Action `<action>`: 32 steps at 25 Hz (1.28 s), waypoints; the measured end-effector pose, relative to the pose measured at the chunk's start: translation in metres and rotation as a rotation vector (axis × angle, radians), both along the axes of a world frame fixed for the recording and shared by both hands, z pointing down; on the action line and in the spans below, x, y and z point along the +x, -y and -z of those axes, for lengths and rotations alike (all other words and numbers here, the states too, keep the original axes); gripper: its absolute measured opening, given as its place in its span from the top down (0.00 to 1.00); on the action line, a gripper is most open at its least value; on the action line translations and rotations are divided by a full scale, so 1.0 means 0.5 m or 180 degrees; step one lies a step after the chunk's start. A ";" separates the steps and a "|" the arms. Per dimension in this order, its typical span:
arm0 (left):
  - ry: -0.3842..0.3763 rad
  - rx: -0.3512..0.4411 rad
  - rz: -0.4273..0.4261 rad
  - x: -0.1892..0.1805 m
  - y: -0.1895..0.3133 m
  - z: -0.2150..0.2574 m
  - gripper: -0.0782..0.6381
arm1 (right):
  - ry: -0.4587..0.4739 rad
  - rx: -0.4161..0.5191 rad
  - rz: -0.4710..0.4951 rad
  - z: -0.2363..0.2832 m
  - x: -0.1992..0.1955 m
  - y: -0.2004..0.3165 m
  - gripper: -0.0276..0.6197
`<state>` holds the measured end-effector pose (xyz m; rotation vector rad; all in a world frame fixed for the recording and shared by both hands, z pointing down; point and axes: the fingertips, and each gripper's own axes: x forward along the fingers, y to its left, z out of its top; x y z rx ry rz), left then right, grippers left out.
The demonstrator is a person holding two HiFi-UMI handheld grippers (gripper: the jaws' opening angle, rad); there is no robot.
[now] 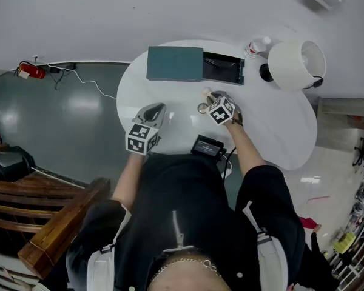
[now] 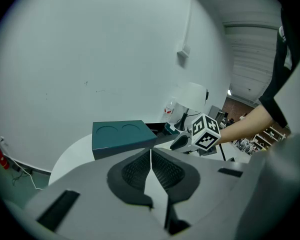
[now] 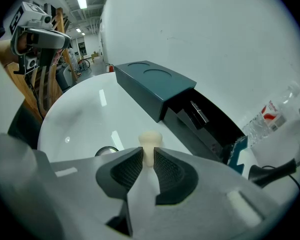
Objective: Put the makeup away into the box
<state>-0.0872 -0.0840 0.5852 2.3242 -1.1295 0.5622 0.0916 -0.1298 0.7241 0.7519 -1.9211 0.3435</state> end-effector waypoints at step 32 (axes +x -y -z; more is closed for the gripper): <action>0.0024 -0.0010 -0.0021 0.011 -0.012 -0.003 0.87 | 0.0005 0.0385 -0.0605 0.030 0.077 0.043 0.79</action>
